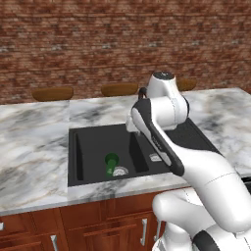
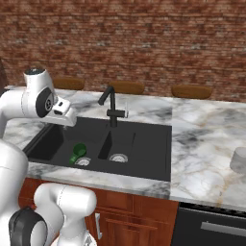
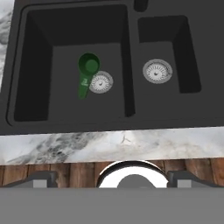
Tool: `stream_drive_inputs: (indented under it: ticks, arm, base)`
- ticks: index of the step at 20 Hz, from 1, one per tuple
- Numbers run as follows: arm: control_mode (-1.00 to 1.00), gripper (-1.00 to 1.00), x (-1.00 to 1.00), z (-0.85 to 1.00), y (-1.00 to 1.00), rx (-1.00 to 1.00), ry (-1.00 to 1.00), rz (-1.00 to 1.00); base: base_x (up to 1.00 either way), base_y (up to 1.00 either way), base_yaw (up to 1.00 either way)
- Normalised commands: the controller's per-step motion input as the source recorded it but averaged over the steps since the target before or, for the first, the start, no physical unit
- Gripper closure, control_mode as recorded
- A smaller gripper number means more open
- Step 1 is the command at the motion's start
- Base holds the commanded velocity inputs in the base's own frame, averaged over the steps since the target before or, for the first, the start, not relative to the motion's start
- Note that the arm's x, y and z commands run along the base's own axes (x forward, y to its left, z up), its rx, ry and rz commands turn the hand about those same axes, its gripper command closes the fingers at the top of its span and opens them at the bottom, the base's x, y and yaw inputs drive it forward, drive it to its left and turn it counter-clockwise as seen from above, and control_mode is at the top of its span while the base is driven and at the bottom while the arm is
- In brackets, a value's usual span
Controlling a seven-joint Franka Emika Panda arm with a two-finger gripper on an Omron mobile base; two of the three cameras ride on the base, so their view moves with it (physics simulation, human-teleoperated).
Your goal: Move any existing items from the left basin to the right basin for drying. Then move the glass cup from the counter to the left basin of the sink for washing.
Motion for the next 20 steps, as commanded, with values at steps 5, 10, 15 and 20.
stream_drive_inputs:
  ticks: [5, 10, 15, 20]
  arm:
    - [-1.00, -1.00, -0.08, -0.33, 0.11, 0.00, 0.00, -0.02]
    - [-1.00, -1.00, 0.00, -0.37, 0.15, 0.00, 0.00, -0.02]
    - [-1.00, -1.00, 0.01, -0.35, 0.24, 0.00, 0.00, -0.03]
    - [-1.00, -1.00, 0.20, -0.31, 0.26, 0.00, 0.04, -0.04]
  base:
    - [0.00, 0.00, 0.00]
    - [0.00, 0.00, 0.00]
    - [0.00, 0.00, 0.00]
    - [0.00, 0.00, 0.00]
